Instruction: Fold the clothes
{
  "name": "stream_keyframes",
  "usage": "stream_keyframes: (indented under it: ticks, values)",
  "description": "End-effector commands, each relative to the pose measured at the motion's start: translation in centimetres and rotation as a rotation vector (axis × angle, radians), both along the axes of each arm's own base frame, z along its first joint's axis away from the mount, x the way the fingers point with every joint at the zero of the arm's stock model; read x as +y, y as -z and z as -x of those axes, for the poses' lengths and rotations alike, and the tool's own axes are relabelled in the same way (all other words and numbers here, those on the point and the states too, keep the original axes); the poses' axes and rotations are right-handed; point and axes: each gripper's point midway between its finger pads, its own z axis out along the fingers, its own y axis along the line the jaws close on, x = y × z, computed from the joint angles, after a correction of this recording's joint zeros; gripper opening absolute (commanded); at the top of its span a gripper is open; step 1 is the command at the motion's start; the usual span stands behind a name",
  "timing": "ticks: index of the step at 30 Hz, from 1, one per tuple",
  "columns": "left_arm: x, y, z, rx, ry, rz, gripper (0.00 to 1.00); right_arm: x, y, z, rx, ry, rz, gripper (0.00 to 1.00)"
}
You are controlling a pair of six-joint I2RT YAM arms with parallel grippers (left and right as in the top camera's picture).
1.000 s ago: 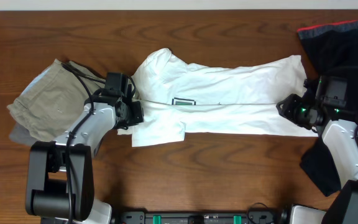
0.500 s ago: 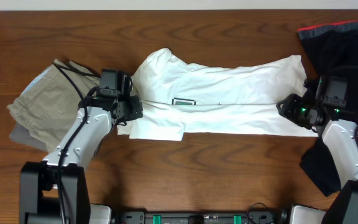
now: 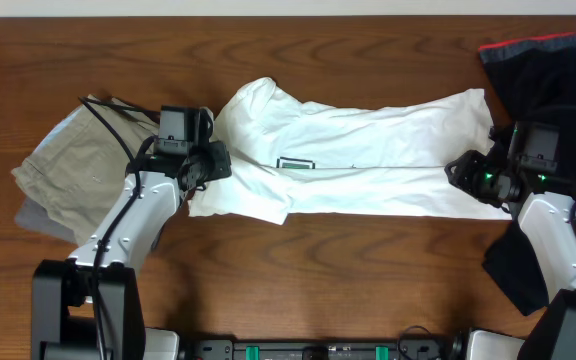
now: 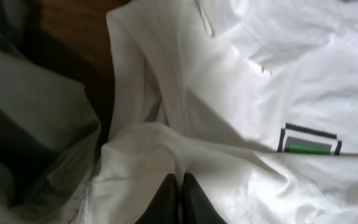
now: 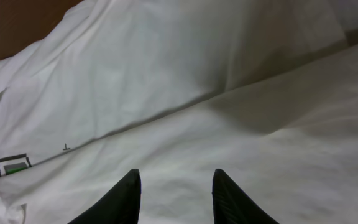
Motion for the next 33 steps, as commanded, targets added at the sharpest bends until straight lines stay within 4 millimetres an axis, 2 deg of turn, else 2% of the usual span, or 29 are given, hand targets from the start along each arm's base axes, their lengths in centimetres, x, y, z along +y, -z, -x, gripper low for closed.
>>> stream_keyframes:
  ticks: [1,8,12,18,20,24,28,31,33]
  values:
    - [-0.1,-1.1,-1.0,-0.041,-0.021,0.015,0.07,0.2,-0.5,-0.4,-0.02,-0.019,0.017,0.36]
    - [-0.1,-1.3,-1.4,-0.052,-0.042,0.027,0.06,0.2,-0.6,-0.5,-0.022,-0.019,0.017,0.37]
    - [0.6,-1.2,-1.5,-0.057,-0.07,-0.009,0.06,0.2,-0.6,-0.5,-0.022,-0.019,0.018,0.37]
    - [0.7,-1.0,-1.3,-0.045,-0.072,-0.014,0.06,-1.1,-0.2,-0.4,-0.006,0.018,0.085,0.37]
    - [0.7,-1.0,-1.2,-0.039,-0.072,-0.014,0.07,-0.8,-0.2,-0.3,-0.006,0.01,0.07,0.37]
    - [0.8,-0.5,-0.4,-0.003,-0.071,-0.019,0.17,1.1,-0.4,-0.2,-0.012,-0.043,-0.023,0.39]
    - [0.9,0.1,0.6,0.043,-0.07,-0.026,0.42,3.0,-0.7,-0.2,-0.023,-0.113,-0.06,0.44]
    - [0.1,0.2,1.2,0.068,-0.041,0.015,0.45,3.7,-0.6,-0.1,-0.021,-0.14,-0.046,0.47]
    - [-1.6,0.0,1.7,0.074,0.045,0.067,0.45,4.1,-0.6,-0.2,-0.024,-0.152,-0.046,0.48]
